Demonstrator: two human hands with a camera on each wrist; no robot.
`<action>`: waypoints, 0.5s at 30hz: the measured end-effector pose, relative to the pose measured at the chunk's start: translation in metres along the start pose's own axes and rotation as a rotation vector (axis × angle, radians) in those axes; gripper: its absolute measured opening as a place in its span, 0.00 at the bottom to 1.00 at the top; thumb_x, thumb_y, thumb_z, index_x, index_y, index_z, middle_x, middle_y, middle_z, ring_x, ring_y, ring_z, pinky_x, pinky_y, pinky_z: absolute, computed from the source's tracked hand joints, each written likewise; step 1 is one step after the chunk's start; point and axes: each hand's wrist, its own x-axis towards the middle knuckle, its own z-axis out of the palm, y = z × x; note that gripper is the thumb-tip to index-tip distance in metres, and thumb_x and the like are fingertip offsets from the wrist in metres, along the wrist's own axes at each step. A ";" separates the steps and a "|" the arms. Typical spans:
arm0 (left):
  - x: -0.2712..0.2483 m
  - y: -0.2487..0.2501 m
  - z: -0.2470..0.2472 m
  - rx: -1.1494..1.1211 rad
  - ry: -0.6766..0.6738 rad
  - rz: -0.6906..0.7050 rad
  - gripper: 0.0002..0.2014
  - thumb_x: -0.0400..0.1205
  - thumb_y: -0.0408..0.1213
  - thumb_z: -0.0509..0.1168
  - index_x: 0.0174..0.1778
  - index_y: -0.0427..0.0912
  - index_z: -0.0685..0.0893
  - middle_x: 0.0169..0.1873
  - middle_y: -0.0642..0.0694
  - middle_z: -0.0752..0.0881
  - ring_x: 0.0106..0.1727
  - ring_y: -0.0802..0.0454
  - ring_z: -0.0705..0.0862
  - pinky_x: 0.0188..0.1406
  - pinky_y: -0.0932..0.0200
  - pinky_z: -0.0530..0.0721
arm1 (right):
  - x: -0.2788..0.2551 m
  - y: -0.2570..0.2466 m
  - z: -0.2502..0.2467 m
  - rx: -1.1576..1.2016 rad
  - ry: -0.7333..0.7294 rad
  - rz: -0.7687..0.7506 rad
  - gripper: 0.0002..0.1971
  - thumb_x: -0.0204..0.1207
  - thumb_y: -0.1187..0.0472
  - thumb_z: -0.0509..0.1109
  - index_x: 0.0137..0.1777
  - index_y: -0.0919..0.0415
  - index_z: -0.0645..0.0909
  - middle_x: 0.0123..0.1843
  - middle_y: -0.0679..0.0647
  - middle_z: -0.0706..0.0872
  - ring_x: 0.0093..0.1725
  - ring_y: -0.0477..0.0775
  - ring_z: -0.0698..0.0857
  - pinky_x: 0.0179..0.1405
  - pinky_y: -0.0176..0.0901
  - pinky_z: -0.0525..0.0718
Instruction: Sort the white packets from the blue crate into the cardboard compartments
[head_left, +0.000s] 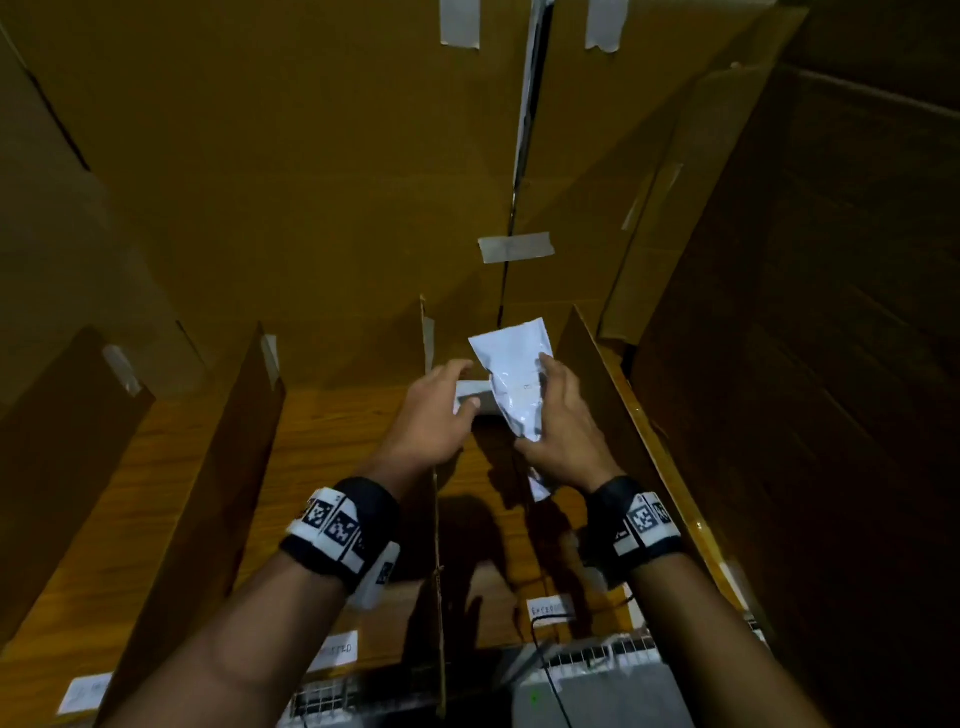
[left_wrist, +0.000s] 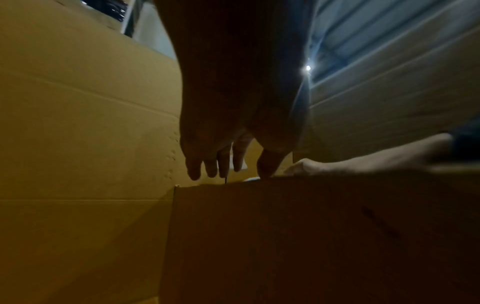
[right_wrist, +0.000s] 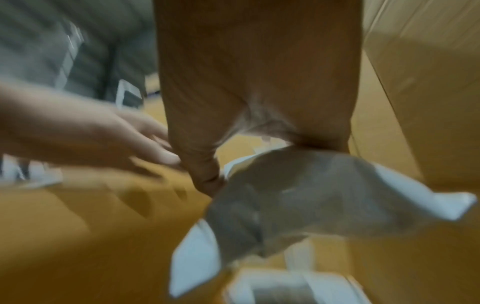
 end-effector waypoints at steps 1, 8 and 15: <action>-0.001 -0.005 0.002 0.118 -0.022 0.027 0.28 0.90 0.42 0.68 0.87 0.49 0.69 0.81 0.48 0.76 0.81 0.47 0.74 0.79 0.48 0.75 | 0.004 0.011 0.005 -0.046 -0.026 0.029 0.58 0.68 0.56 0.83 0.90 0.45 0.46 0.90 0.53 0.54 0.82 0.71 0.72 0.73 0.73 0.81; 0.003 -0.029 0.019 0.544 -0.226 0.008 0.40 0.90 0.53 0.64 0.94 0.46 0.52 0.94 0.43 0.41 0.94 0.42 0.38 0.93 0.37 0.44 | 0.027 0.078 0.075 -0.247 -0.331 0.076 0.67 0.63 0.52 0.89 0.91 0.42 0.41 0.93 0.54 0.50 0.91 0.68 0.59 0.81 0.79 0.69; 0.004 -0.043 0.020 0.576 -0.217 0.083 0.41 0.89 0.51 0.64 0.94 0.45 0.52 0.94 0.41 0.38 0.92 0.40 0.30 0.88 0.39 0.40 | 0.067 0.109 0.125 -0.459 -0.469 -0.150 0.55 0.76 0.57 0.79 0.93 0.45 0.45 0.93 0.56 0.54 0.90 0.68 0.60 0.86 0.76 0.58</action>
